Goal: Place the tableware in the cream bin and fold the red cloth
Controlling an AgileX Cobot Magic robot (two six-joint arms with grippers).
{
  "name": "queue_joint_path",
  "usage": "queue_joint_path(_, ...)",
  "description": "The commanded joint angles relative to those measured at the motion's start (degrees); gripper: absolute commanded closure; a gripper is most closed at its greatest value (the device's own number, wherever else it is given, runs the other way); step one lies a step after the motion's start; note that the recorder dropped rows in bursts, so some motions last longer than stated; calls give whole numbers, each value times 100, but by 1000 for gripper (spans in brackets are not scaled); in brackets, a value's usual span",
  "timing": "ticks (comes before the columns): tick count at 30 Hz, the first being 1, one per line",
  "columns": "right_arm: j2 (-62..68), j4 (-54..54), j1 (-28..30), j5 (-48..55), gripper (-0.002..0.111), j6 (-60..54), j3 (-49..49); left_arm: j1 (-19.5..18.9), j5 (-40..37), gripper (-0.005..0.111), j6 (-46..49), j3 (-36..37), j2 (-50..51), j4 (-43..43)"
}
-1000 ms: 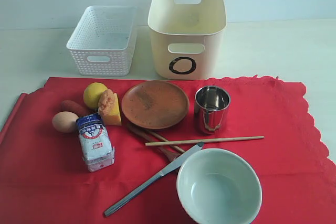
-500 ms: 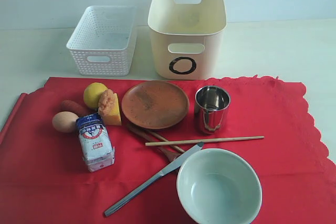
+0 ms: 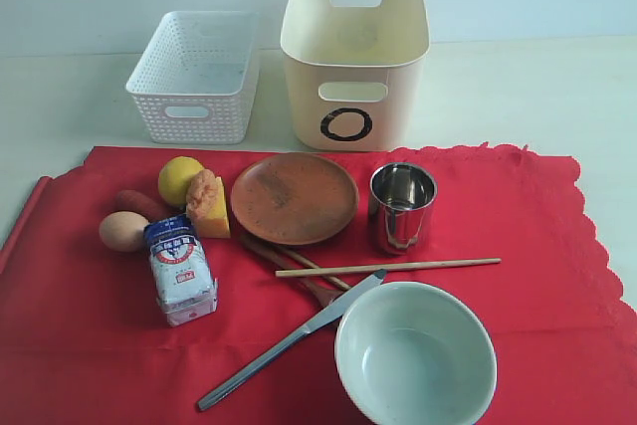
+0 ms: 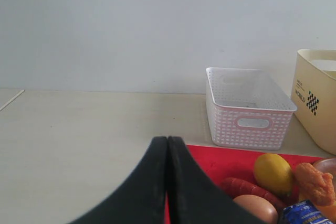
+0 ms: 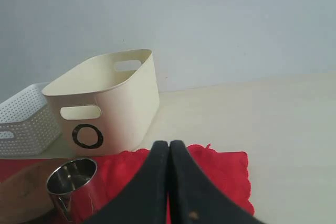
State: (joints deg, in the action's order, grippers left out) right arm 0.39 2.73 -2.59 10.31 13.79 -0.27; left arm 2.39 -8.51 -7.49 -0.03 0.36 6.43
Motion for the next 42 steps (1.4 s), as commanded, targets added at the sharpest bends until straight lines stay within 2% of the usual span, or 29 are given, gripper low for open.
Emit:
queue_joint_path(1, -39, -390, -11, -359, 108, -9, 27, -12, 26, 105, -16, 3, -36, -6)
queue_joint_path(5, -39, -1297, -11, -839, 108, 392, 27, -12, 26, 105, -2, 3, -36, -6)
queue_joint_path(14, 23, -1284, -11, -653, 108, -60, -348, -12, 26, 105, -16, 3, -36, -6)
queue_joint_path(33, 4113, -1295, -11, -849, 108, -60, -873, -12, 26, 105, -14, 3, -36, -6)
queue_joint_path(42, 5445, -1052, -1085, -892, 108, -92, -1209, -12, 26, 105, -4, 3, -36, -6)
